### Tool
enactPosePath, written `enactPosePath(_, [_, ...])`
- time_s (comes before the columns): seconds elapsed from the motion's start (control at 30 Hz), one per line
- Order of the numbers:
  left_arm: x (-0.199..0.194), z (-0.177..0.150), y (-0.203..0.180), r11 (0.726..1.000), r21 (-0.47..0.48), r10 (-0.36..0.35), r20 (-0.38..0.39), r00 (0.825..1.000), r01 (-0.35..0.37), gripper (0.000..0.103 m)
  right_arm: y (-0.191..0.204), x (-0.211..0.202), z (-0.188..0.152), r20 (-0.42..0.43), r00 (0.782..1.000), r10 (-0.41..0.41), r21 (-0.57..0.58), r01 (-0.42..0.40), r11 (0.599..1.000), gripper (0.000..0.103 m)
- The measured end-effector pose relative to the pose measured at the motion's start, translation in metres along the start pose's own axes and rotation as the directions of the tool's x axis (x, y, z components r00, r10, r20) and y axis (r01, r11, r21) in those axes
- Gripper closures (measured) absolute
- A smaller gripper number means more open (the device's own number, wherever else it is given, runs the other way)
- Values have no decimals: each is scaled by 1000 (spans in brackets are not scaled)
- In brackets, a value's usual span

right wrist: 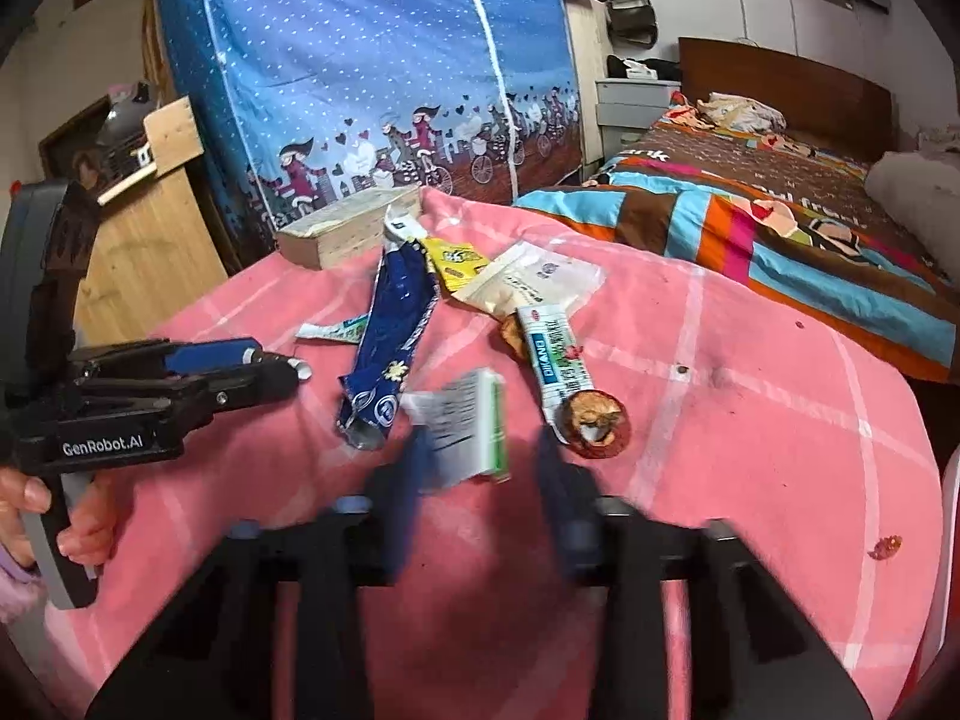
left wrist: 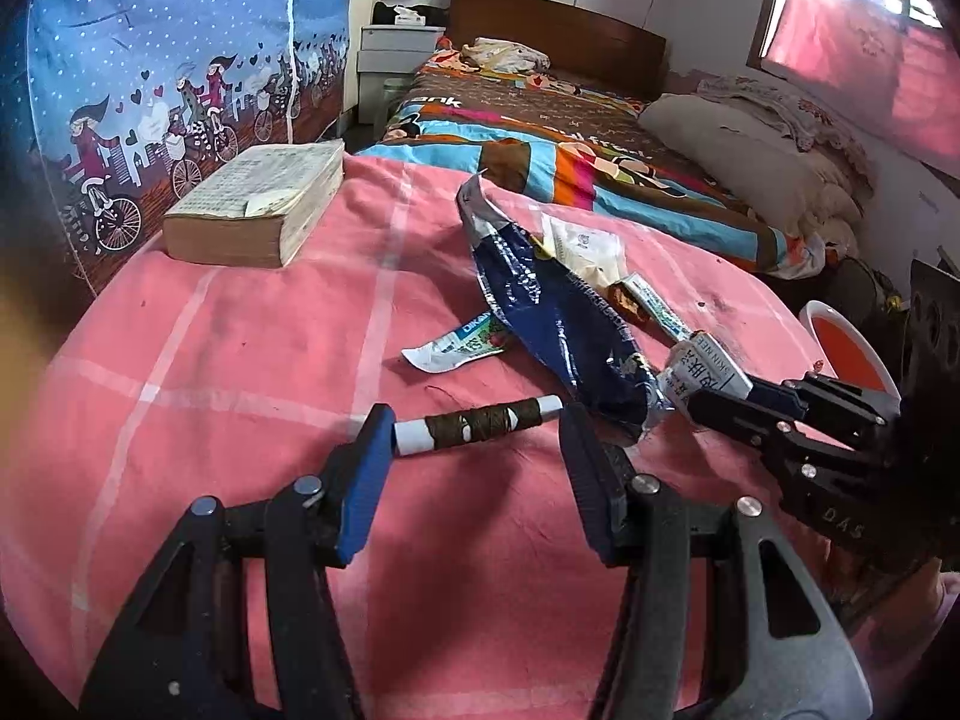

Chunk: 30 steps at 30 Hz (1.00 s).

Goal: Collect trash
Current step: 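Grasp the brown-and-white stick with the left tool while the right tool grasps a white paper strip, then carry both items over the red bucket and open both tools to drop them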

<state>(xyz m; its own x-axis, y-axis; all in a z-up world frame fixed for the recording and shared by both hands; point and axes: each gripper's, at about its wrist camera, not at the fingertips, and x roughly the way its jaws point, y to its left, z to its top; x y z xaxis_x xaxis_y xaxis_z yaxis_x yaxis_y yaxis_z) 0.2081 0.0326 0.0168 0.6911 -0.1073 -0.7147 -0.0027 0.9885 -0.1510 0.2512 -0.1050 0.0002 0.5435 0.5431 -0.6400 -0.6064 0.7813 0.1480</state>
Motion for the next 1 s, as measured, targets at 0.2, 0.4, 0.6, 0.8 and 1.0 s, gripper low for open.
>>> enactPosePath(0.2, [-14,-3,-15,1000,27,0,74,997,-2,45,0,-20,-5,76,997,-9,-1,9,1000,95])
enactPosePath(0.4, [-40,2,-49,997,69,-44,234,971,28,45,-6,-65,-10,270,963,-28,-11,32,999,96])
enactPosePath(0.6, [-58,13,-98,986,144,-136,367,920,89,45,-19,-123,-16,470,873,-130,1,146,989,96])
enactPosePath(0.8, [-58,23,-155,956,254,-248,431,868,147,45,-47,-175,-34,575,762,-299,85,307,948,96])
enactPosePath(1.0, [-49,25,-217,900,385,-375,450,810,203,45,-86,-207,-52,570,681,-459,197,429,881,96])
